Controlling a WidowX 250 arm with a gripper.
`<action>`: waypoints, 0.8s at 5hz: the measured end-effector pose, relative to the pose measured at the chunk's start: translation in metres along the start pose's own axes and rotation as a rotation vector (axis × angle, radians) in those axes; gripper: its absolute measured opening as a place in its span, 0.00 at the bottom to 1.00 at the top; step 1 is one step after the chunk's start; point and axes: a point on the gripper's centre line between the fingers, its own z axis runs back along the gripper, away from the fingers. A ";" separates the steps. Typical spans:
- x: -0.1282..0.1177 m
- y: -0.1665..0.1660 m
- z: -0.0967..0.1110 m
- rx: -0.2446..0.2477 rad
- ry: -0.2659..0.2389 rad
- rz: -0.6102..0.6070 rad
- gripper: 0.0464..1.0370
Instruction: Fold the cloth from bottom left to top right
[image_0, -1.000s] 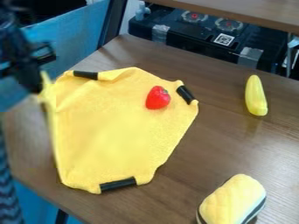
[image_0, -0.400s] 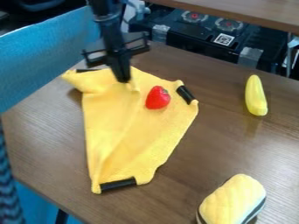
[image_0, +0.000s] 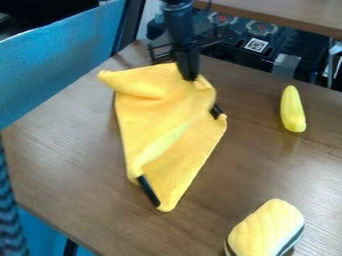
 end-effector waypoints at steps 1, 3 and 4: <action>0.007 -0.027 -0.007 0.004 -0.010 0.011 0.01; 0.009 -0.056 -0.026 0.046 0.007 -0.013 0.16; 0.002 -0.062 -0.028 0.037 0.036 -0.049 0.42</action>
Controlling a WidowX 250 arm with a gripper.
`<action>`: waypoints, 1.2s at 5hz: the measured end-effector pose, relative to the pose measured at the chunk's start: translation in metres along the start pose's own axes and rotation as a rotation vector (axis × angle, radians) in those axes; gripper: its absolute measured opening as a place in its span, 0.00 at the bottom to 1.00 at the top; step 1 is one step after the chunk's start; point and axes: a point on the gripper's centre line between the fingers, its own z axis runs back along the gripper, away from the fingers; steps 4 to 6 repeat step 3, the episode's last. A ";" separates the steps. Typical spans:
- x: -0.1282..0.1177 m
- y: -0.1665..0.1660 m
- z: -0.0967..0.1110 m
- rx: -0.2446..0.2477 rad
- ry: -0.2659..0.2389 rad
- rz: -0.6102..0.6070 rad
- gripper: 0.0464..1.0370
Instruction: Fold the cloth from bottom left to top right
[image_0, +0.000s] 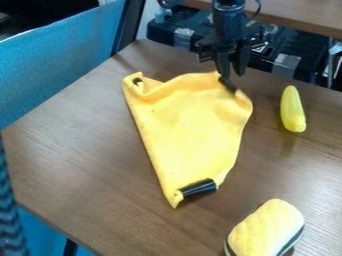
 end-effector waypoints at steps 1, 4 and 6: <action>0.000 -0.005 0.003 -0.019 0.012 -0.148 0.73; 0.000 -0.004 0.023 0.004 0.014 -0.691 0.96; 0.000 -0.004 0.023 0.004 0.014 -0.691 0.96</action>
